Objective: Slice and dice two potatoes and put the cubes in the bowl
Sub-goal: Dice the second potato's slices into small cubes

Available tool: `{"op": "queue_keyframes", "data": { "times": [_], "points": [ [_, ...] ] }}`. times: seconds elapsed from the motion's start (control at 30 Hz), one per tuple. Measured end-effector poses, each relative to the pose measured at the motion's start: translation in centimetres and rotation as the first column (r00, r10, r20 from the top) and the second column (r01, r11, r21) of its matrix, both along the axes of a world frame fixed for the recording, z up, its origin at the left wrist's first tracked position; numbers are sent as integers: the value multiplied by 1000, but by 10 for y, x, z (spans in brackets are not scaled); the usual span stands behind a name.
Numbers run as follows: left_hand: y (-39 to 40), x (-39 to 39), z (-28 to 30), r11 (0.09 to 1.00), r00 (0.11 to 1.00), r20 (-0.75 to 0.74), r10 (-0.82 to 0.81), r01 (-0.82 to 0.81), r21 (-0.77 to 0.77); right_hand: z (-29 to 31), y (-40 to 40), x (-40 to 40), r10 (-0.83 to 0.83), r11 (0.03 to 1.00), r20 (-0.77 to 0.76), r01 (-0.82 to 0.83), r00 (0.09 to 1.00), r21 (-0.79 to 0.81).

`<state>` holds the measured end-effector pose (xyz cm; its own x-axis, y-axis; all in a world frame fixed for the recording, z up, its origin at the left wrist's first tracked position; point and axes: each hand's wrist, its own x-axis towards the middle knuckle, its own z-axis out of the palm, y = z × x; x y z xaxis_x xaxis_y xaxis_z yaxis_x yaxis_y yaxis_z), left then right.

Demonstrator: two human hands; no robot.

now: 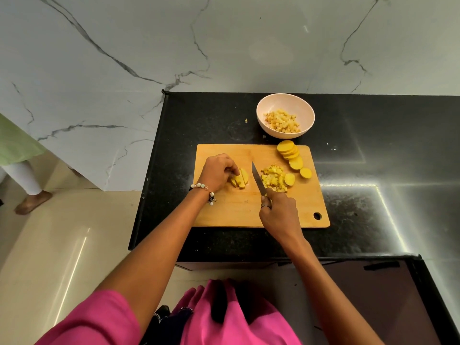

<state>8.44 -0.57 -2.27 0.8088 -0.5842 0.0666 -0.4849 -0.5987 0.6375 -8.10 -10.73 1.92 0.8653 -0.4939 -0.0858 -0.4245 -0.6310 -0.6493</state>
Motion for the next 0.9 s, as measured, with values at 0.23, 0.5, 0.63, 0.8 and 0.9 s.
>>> {"op": "queue_keyframes", "data": {
  "times": [0.23, 0.5, 0.63, 0.8, 0.9],
  "points": [
    [5, 1, -1, 997, 997, -1, -75, 75, -11, 2, 2, 3, -6, 1000, 6, 6, 1000, 9],
    [7, -8, -9, 998, 999, 34, -40, 42, -38, 3, 2, 2, -32, 999, 5, 32, 999, 22],
    [4, -12, -13, 998, 996, 75, 41, -44, 47, 2, 2, 4, -40, 999, 7, 40, 999, 17],
    [2, -14, -10, 995, 996, -16, 92, -92, 28, 1, 1, 5, -48, 998, 7, 47, 999, 30],
    [3, -15, -7, 995, 992, -73, 99, -100, -16, 2, 2, 6, -54, 998, 2, 54, 999, 42]
  ]
}}
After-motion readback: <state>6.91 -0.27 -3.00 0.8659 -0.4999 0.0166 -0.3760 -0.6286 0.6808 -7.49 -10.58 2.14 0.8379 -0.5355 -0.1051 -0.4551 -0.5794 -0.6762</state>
